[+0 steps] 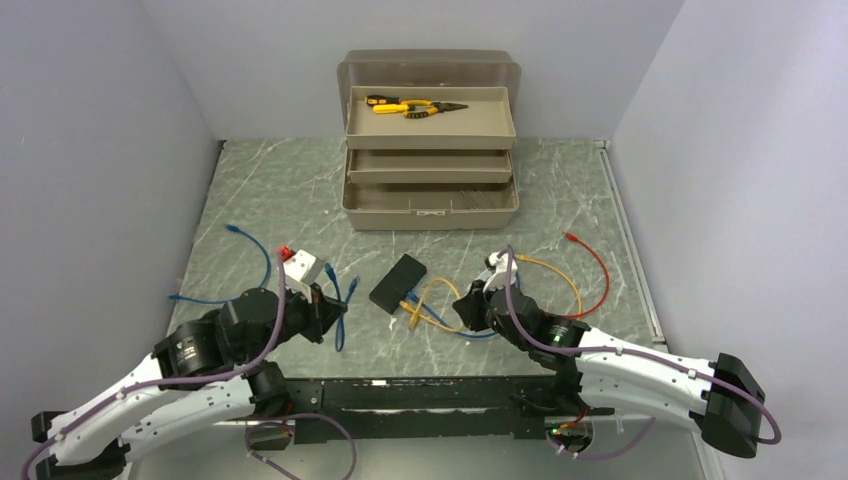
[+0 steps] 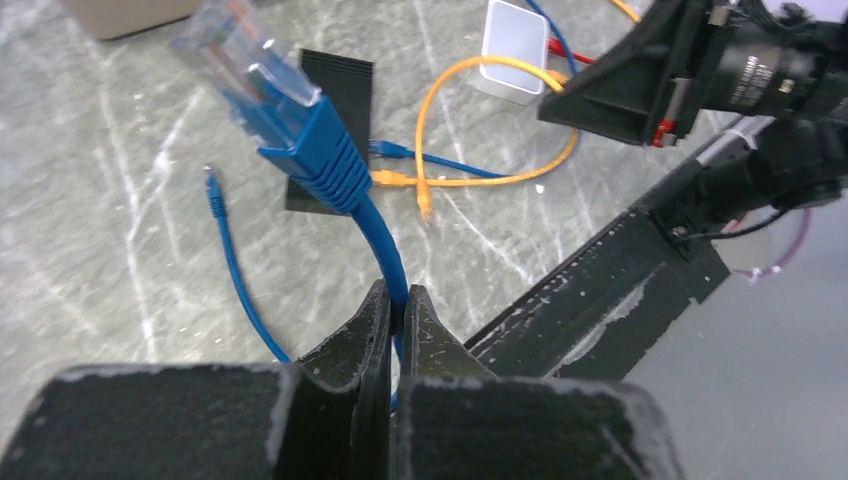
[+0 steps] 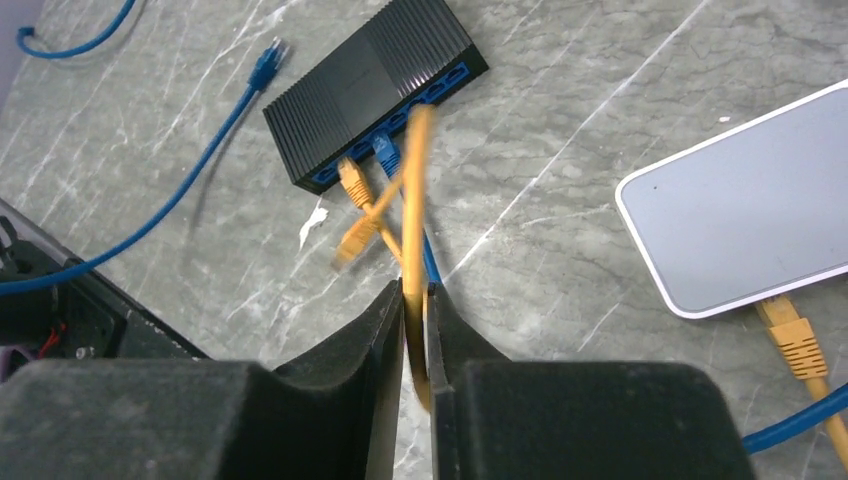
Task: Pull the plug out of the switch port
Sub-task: Place the connector at the center of the board.
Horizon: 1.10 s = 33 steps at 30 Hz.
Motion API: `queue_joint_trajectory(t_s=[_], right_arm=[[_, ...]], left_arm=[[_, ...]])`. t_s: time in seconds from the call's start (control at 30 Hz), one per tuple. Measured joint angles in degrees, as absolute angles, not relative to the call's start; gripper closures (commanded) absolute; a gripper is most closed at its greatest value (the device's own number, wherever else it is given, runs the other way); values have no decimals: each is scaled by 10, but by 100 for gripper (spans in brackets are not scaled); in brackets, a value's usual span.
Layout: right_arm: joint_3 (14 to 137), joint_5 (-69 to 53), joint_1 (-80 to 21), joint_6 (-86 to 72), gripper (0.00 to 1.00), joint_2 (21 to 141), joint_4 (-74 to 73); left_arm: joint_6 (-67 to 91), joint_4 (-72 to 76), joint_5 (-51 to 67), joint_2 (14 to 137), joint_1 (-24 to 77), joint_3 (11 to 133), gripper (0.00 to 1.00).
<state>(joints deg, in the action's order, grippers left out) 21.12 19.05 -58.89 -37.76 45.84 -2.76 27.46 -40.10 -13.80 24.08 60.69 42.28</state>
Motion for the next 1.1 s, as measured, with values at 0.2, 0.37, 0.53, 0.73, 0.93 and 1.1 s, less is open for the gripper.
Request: queue_joint_trajectory(t_s=[0.2,0.37,0.53,0.73,0.93,1.1], right_arm=[[211,185,-589,-371,30,459,-32],[210,170,-589,-365,28,455,-32],[210,150,-589,-355,27,449,-30],[211,121,-588,-335,26,448,-30],[228,88,-588,-313,0,448,-30],[253,52,-588,-292,0,446,-36]], left_arm=[[304,-490,-248,262,607,488,100],[327,-562,-387,300,606,561,100],[291,-596,-473,415,528,692,100],[176,-560,-407,554,293,791,100],[115,-537,-354,719,141,933,100],[111,-518,-322,811,14,908,100]])
